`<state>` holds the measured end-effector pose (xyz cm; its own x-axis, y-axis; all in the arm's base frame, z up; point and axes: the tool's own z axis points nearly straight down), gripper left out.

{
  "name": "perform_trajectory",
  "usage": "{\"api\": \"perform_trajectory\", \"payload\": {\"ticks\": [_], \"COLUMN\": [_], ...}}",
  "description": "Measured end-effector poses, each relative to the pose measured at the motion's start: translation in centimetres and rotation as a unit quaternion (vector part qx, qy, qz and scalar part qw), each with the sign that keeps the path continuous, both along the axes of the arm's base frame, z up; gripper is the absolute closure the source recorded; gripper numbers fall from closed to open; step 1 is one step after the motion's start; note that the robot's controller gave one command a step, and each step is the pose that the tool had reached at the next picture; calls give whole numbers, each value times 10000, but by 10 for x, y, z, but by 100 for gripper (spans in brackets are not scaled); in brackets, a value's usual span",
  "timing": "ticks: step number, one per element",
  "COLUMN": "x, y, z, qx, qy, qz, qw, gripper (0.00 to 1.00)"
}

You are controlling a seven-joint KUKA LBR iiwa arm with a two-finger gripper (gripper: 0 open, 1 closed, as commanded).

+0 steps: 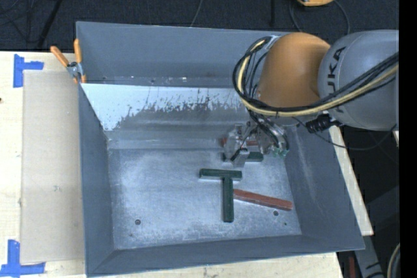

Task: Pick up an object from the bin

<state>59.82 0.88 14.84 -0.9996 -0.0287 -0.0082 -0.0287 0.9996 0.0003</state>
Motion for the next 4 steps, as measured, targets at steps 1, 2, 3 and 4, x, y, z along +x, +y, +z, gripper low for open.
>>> {"api": "perform_trajectory", "payload": {"ticks": [1, 2, 3, 4], "x": [-2, -19, -14, -16], "y": [0, -13, -13, -13], "z": [-5, -81, -74, -77], "qx": [1, 5, 2, 1], "qy": [38, 58, -4, 19], "qz": [-5, 98, 92, 88], "qw": [10000, 9999, 10000, 10000], "gripper": [0, 0, 100, 0]}}
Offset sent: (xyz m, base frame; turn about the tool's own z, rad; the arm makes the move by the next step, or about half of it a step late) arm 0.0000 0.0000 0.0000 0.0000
